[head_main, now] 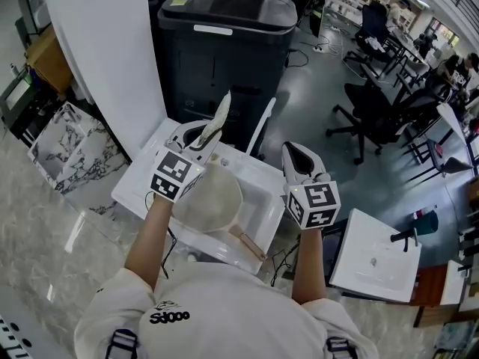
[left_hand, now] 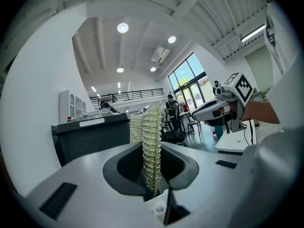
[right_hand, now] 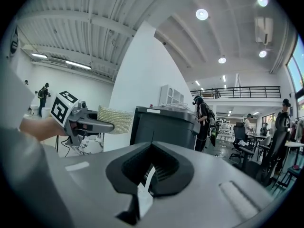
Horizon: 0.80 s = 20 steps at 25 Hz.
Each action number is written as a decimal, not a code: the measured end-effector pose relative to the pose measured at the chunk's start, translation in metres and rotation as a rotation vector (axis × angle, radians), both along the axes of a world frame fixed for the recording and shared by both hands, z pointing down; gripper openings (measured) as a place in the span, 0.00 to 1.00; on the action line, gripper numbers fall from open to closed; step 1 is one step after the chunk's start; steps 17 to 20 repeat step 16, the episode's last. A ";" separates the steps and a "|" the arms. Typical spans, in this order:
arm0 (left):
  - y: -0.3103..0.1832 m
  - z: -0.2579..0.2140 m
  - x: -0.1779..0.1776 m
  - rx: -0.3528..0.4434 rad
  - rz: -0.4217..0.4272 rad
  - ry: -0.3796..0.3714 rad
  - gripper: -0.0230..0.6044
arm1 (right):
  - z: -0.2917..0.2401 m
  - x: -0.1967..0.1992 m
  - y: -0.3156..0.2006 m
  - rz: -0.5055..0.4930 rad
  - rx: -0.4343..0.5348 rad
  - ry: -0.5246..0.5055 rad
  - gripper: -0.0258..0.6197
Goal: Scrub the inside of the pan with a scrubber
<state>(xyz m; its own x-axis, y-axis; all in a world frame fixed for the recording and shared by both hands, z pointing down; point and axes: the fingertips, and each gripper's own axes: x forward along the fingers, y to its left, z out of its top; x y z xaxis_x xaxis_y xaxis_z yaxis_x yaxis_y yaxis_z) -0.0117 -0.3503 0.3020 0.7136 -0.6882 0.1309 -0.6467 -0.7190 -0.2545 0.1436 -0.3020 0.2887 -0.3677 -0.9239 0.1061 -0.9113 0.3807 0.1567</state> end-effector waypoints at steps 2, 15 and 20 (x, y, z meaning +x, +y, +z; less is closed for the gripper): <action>0.002 -0.003 0.001 0.005 0.004 0.006 0.15 | -0.001 -0.001 0.001 -0.004 0.002 0.001 0.05; 0.005 0.000 0.003 -0.002 0.017 0.004 0.15 | 0.002 -0.005 0.001 -0.012 -0.005 -0.012 0.05; 0.005 0.001 0.002 -0.004 0.016 0.005 0.15 | 0.003 -0.005 0.001 -0.012 -0.006 -0.012 0.05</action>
